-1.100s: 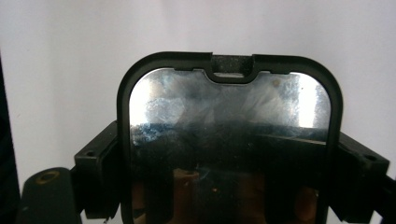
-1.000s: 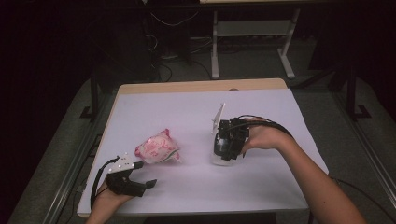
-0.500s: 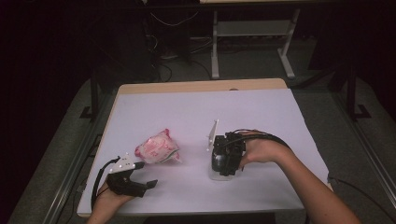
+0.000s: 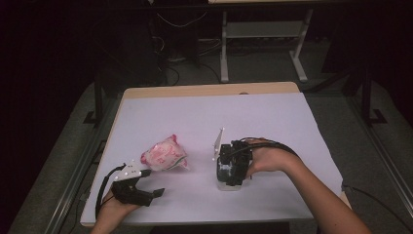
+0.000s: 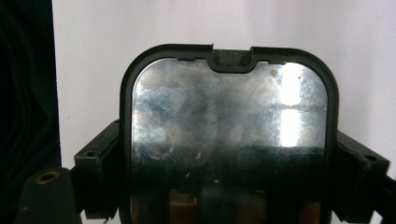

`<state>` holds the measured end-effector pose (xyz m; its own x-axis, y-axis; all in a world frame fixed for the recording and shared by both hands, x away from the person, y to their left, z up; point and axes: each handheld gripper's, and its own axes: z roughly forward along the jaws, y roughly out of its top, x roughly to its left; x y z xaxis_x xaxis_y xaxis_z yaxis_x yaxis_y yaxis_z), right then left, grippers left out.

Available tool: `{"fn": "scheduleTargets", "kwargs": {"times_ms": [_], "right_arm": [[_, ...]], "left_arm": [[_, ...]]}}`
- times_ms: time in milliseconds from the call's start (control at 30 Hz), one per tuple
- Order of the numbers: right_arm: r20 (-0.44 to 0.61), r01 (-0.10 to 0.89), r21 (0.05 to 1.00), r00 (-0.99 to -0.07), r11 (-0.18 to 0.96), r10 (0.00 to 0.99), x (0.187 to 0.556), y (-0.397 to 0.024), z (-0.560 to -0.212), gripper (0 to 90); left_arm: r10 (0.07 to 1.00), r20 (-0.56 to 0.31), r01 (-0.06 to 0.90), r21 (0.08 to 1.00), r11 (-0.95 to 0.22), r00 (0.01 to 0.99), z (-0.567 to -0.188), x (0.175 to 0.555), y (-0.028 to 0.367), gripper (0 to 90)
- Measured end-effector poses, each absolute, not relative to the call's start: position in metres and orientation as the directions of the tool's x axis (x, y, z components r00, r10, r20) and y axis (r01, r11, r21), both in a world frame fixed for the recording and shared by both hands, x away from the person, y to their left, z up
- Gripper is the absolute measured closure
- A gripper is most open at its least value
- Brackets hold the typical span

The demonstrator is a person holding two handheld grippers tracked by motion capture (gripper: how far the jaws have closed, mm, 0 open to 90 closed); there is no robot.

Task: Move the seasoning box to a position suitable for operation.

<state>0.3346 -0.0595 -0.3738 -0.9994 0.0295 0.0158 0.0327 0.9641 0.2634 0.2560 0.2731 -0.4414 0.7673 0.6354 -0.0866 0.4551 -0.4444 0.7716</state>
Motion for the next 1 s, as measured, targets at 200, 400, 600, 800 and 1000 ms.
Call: {"fn": "scheduleTargets", "kwargs": {"times_ms": [200, 400, 600, 800, 1000], "right_arm": [[0.014, 0.053, 0.306, -0.999, 0.950, 0.051, 0.336, -0.065, -0.374, 7.3], [0.043, 0.107, 0.386, -0.994, 0.916, 0.098, 0.336, -0.082, -0.366, 3.0], [0.029, 0.152, 0.468, -0.987, 0.871, 0.157, 0.333, -0.109, -0.359, 2.5], [0.026, 0.207, 0.529, -0.973, 0.823, 0.228, 0.330, -0.142, -0.353, 2.7], [0.040, 0.270, 0.575, -0.952, 0.772, 0.303, 0.323, -0.169, -0.355, 4.0]], "left_arm": [[0.633, -0.084, 0.452, 0.772, -0.447, 0.770, -0.441, 0.255, 0.273, 12.3], [0.634, -0.081, 0.450, 0.772, -0.448, 0.769, -0.441, 0.256, 0.274, 12.3], [0.636, -0.086, 0.456, 0.770, -0.446, 0.767, -0.442, 0.256, 0.273, 12.3], [0.637, -0.085, 0.455, 0.771, -0.446, 0.767, -0.442, 0.256, 0.273, 12.3], [0.638, -0.081, 0.454, 0.770, -0.448, 0.766, -0.442, 0.256, 0.274, 12.3]]}}
